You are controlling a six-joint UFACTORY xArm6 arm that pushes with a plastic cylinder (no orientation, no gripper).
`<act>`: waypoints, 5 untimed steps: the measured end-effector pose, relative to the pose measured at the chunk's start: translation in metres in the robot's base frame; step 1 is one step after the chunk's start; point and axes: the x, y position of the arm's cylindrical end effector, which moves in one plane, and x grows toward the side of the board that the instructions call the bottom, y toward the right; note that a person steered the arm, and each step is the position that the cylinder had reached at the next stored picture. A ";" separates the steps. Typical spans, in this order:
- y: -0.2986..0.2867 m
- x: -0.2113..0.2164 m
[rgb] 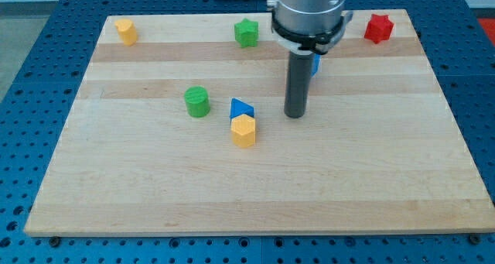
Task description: Push the blue triangle to the bottom of the green circle
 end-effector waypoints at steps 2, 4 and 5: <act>-0.040 0.001; -0.055 0.015; -0.058 0.026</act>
